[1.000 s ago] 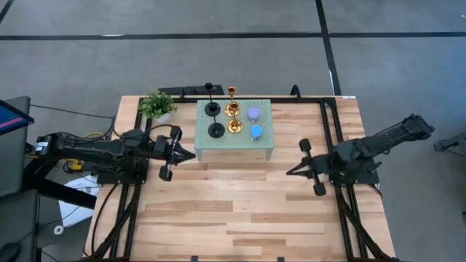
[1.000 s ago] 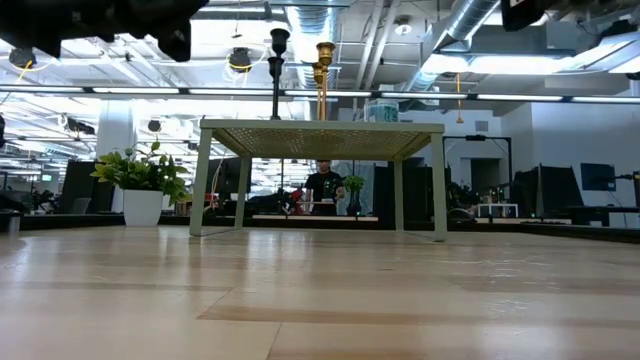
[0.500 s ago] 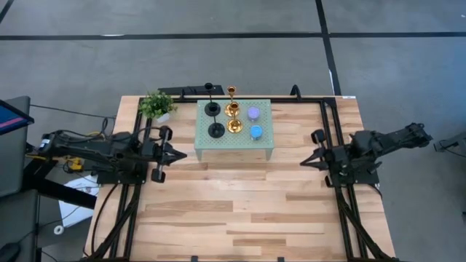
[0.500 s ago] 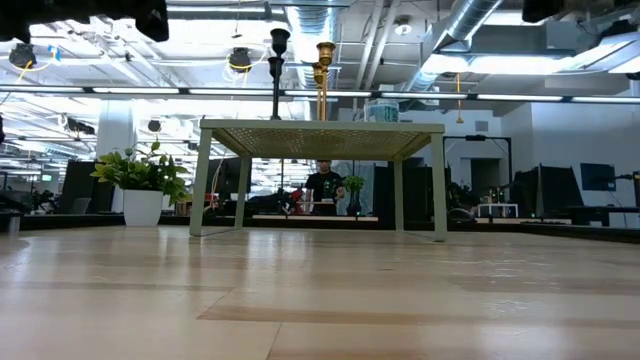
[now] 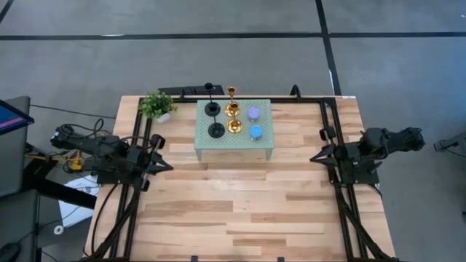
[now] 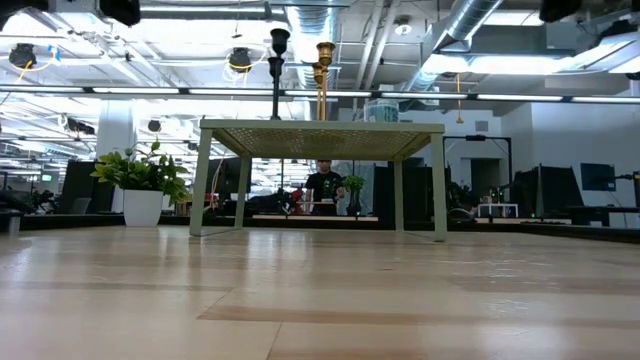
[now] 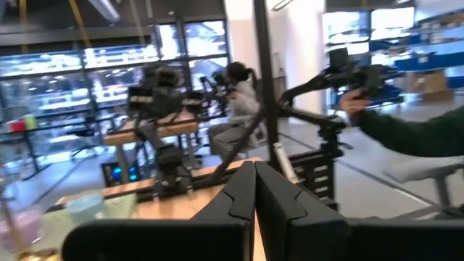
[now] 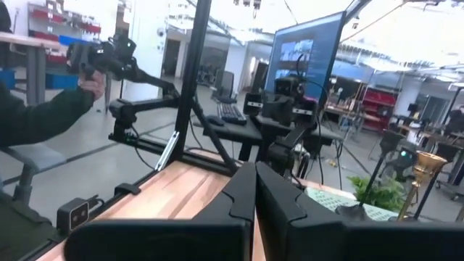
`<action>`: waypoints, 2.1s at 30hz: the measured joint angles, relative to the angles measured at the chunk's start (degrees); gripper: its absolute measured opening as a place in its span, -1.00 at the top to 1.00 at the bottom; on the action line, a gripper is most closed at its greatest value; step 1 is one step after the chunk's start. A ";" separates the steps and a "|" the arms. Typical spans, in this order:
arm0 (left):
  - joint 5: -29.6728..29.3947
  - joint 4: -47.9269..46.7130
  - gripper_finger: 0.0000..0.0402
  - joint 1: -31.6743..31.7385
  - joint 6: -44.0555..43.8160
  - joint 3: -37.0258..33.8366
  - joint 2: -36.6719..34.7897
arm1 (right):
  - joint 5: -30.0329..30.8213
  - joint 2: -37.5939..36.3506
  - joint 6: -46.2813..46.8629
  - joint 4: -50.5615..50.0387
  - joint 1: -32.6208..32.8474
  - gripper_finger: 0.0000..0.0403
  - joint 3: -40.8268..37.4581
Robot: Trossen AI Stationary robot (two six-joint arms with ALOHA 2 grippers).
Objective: Pick & Place candle stick holders
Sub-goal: Return to Home Position
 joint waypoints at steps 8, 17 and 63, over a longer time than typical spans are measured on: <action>-1.86 -0.90 0.98 -4.04 1.99 0.00 -2.90 | 0.02 -11.10 0.33 3.70 0.00 1.00 -9.22; -8.12 -7.41 0.98 -4.15 1.60 1.09 -7.49 | 0.05 -11.01 1.38 4.51 -0.07 1.00 -10.25; 0.61 -0.05 0.94 -4.13 -1.63 -17.51 -7.33 | -3.02 -11.09 3.98 12.37 0.04 1.00 -24.19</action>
